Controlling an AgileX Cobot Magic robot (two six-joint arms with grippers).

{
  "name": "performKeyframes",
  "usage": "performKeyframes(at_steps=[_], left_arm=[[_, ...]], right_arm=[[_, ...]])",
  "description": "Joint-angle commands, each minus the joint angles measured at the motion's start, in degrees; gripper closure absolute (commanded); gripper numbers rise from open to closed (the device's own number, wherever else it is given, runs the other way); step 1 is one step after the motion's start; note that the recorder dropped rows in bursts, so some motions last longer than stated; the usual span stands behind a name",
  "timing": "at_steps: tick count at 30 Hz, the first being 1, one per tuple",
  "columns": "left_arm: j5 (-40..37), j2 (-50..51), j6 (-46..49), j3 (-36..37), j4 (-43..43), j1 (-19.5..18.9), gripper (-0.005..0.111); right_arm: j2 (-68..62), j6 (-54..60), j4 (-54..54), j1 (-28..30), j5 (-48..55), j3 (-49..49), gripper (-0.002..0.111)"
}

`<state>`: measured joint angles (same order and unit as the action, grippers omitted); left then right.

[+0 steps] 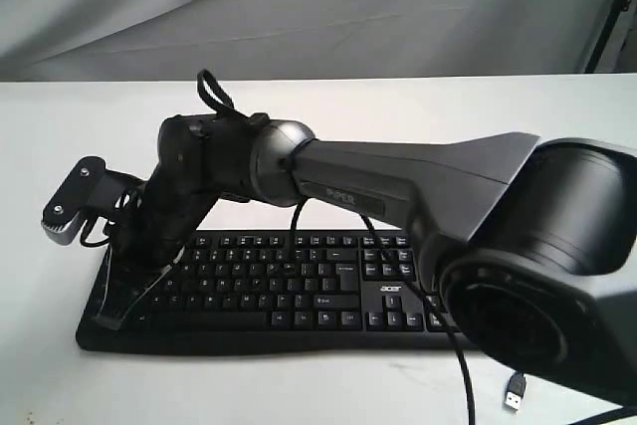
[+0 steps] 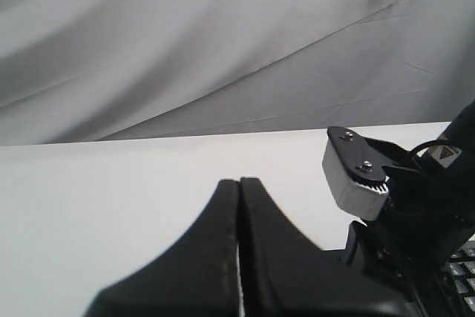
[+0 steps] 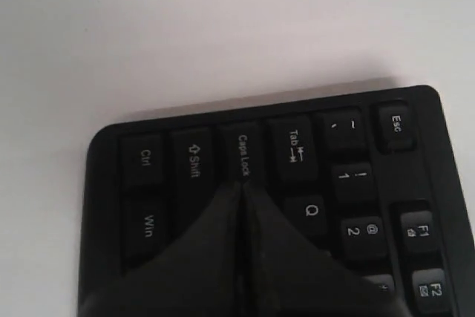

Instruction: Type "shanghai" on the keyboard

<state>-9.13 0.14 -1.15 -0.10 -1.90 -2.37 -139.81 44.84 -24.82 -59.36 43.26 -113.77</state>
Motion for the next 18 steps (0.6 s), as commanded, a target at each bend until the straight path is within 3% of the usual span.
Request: performKeyframes(at_steps=[1,18], left_arm=[[0.34,-0.14,-0.15,0.1,0.0,0.37,0.107],[0.34,-0.14,-0.15,0.1,0.0,0.37,0.107]], right_arm=[[0.29,-2.26,2.43,-0.04,1.07,-0.95,0.108],[-1.43,-2.26,2.02,-0.04,1.2,-0.95,0.108]])
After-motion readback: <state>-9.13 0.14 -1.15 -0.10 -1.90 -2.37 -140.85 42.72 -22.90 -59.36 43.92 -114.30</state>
